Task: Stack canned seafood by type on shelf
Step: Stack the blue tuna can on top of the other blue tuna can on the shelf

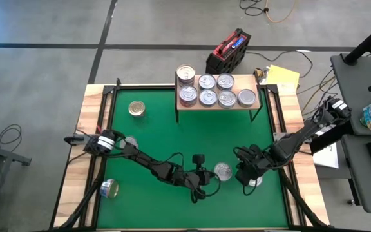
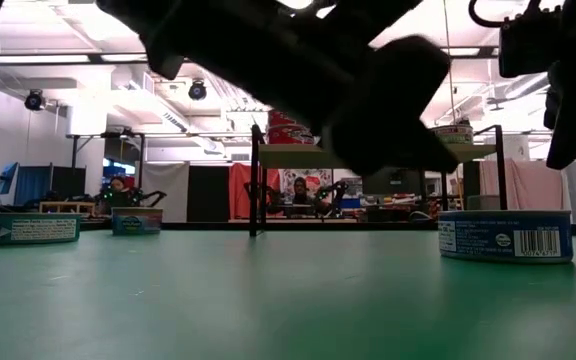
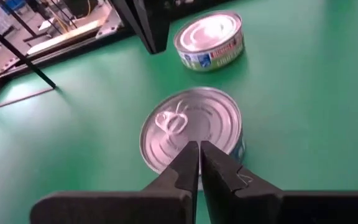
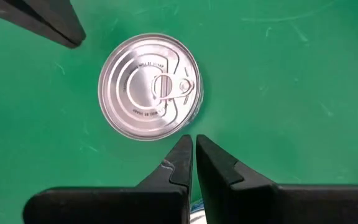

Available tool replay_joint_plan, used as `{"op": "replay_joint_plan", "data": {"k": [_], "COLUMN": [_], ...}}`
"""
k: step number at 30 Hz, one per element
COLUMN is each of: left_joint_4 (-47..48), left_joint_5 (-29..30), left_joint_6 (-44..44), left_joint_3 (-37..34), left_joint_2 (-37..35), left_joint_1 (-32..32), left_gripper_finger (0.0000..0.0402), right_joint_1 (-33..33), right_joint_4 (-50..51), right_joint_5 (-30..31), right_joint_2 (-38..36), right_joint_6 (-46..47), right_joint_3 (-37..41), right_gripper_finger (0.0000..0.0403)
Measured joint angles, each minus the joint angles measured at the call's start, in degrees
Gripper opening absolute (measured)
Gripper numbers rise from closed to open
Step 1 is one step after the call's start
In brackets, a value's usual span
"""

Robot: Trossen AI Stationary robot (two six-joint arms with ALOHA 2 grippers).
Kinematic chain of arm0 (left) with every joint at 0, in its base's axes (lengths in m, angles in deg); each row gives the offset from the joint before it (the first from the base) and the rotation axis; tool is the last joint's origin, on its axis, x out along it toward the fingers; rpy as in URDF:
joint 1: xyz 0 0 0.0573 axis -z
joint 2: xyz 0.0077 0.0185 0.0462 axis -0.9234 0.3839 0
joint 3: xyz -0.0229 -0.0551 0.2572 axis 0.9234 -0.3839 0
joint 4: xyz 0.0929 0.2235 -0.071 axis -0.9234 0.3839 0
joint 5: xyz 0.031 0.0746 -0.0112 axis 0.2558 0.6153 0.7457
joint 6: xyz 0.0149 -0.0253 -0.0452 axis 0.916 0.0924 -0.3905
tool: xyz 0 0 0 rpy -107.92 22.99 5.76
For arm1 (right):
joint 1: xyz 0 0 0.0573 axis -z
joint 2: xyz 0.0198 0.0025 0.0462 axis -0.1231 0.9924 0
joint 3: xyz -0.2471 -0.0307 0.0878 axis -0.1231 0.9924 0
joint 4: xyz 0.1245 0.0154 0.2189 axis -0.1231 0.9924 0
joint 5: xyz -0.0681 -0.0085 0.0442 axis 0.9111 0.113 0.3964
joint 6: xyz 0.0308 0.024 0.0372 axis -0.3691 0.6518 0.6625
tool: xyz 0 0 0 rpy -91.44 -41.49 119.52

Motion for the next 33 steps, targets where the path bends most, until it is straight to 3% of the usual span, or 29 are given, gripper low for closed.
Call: {"op": "replay_joint_plan", "data": {"k": [11, 33], "left_joint_4": [-0.3, -4.7], "left_joint_5": [-0.1, -1.1], "left_joint_6": [-0.5, -1.1], "left_joint_3": [0.1, -0.6], "left_joint_2": [0.1, 2.2], "left_joint_1": [-0.3, -0.5], "left_gripper_finger": [0.0000, 0.0000], "right_joint_1": [-0.1, -0.3], "right_joint_4": [-1.6, -1.6], "right_joint_5": [4.4, 0.4], "right_joint_2": [1.1, 1.0], "right_joint_6": [0.1, 0.8], "right_joint_3": [0.0, 0.1], "right_gripper_finger": [0.0013, 0.0013]}}
